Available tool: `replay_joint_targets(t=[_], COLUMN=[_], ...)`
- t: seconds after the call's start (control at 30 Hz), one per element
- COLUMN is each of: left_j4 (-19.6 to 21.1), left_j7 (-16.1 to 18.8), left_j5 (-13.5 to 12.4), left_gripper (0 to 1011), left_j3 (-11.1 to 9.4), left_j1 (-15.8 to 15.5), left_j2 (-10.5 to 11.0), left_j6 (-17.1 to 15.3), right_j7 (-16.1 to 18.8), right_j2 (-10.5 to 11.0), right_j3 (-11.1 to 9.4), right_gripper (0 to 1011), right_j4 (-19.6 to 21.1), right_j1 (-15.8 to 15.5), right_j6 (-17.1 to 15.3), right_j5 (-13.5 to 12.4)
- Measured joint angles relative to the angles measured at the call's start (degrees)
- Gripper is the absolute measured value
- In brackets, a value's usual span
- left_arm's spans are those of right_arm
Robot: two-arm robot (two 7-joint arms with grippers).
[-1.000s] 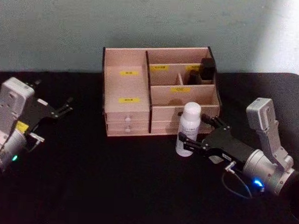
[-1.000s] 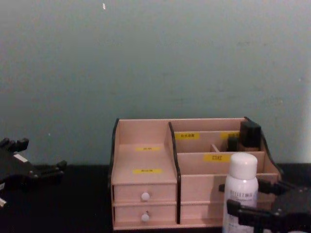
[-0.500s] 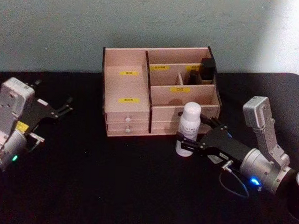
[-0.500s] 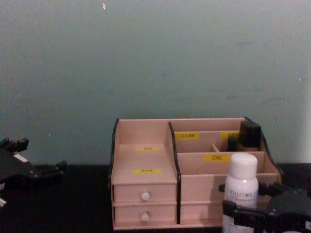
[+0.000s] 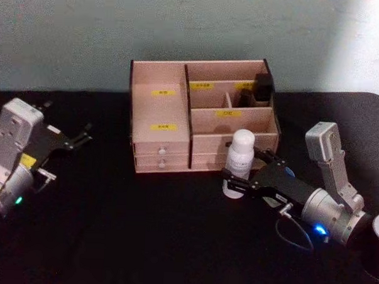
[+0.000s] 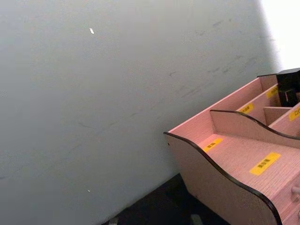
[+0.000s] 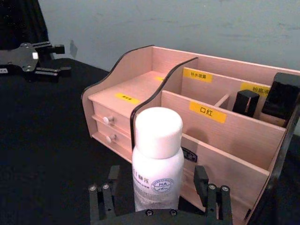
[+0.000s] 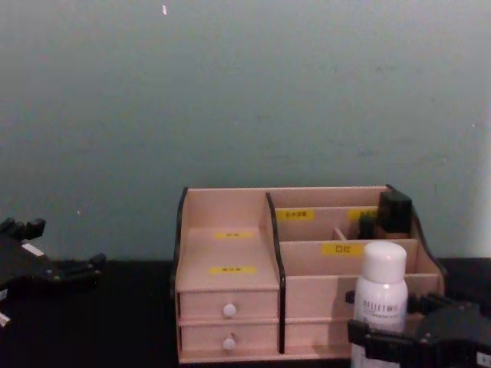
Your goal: Pick up the facial cleanser and watermelon frost from the table and place them into the tiered storage box.
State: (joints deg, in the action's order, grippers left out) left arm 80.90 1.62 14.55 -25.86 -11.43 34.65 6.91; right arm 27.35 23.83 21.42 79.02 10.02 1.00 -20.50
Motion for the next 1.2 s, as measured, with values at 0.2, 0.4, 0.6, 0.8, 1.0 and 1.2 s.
replay_joint_targets(t=[0.2,0.4,0.6,0.8,1.0,1.2], left_j4=[0.0,0.0,0.0,0.0,0.0,0.0], left_j7=[0.0,0.0,0.0,0.0,0.0,0.0], left_j5=[0.0,0.0,0.0,0.0,0.0,0.0], left_gripper=[1001,1001,1001,1001,1001,1001], left_j3=[0.0,0.0,0.0,0.0,0.0,0.0], left_j1=[0.0,0.0,0.0,0.0,0.0,0.0], left_j2=[0.0,0.0,0.0,0.0,0.0,0.0], left_j6=[0.0,0.0,0.0,0.0,0.0,0.0], right_j7=[0.0,0.13,0.13,0.13,0.11,0.08], right_j2=[-0.13,-0.15,-0.14,-0.11,-0.11,-0.11], right_j3=[0.11,0.2,0.2,0.18,0.15,0.14], right_gripper=[1003,1003,1002,1002,998,868], right_j4=[-0.45,-0.67,-0.64,-0.6,-0.57,-0.53], right_j1=[0.22,0.33,0.33,0.3,0.28,0.25], right_j6=[-0.24,-0.28,-0.27,-0.26,-0.24,-0.21], right_j5=[-0.18,-0.25,-0.25,-0.24,-0.23,-0.22])
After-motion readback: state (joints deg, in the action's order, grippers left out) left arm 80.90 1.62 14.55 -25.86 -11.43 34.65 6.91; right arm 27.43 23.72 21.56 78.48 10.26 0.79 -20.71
